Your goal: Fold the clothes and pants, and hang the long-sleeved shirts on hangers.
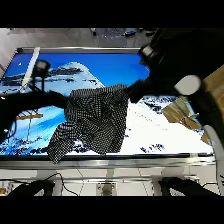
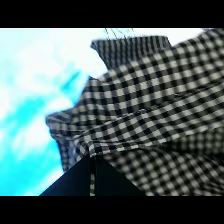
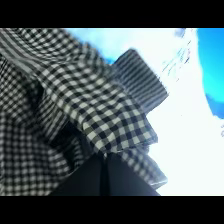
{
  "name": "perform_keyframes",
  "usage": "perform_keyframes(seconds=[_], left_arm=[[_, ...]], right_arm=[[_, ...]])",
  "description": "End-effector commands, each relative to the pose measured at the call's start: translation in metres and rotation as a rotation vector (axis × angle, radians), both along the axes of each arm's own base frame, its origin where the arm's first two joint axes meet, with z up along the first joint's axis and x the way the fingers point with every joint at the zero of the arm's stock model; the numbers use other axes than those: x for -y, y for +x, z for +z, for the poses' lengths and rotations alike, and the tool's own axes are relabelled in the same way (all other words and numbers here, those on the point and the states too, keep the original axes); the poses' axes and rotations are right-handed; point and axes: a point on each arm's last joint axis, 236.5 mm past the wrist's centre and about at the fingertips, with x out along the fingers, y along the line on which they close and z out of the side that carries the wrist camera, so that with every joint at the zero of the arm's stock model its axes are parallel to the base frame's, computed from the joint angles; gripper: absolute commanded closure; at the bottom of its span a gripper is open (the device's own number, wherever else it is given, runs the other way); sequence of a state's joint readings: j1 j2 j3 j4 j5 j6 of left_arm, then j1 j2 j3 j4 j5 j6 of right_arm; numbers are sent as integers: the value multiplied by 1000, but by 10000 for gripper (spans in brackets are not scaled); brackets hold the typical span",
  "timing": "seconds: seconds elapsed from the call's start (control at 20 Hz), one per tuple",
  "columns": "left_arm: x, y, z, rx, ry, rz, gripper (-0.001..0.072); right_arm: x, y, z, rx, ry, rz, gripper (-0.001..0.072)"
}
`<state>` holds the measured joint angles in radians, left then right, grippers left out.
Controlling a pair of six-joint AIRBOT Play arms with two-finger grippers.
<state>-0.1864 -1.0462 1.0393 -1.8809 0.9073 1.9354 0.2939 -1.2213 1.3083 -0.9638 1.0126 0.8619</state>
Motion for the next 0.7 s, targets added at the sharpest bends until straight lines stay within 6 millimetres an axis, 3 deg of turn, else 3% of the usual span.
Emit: perform_keyframes(seconds=[0.0,0.15,0.25,0.3,0.4,0.45,0.55,0.65], left_arm=[[15,-16,-43,-96,-88,7,670],[14,-13,-46,-86,-87,17,663],[13,-10,-41,-67,-89,18,350],[12,-8,-32,-46,-92,22,266],[-2,-3,2,38,-108,54,248],[-15,-2,24,96,-116,86,248],[-61,-10,70,208,-127,204,248],[-124,-35,74,188,-46,338,248]], right_arm=[[-21,-14,-61,-129,16,-2,670],[-40,-14,-69,-112,19,11,670],[-47,-13,-66,-92,30,12,670],[-49,-14,-66,-90,31,15,670],[-49,-15,-66,-94,34,16,670],[-49,-15,-65,-93,34,16,669],[-50,-15,-65,-95,37,16,669],[-51,-15,-64,-99,48,15,669]])
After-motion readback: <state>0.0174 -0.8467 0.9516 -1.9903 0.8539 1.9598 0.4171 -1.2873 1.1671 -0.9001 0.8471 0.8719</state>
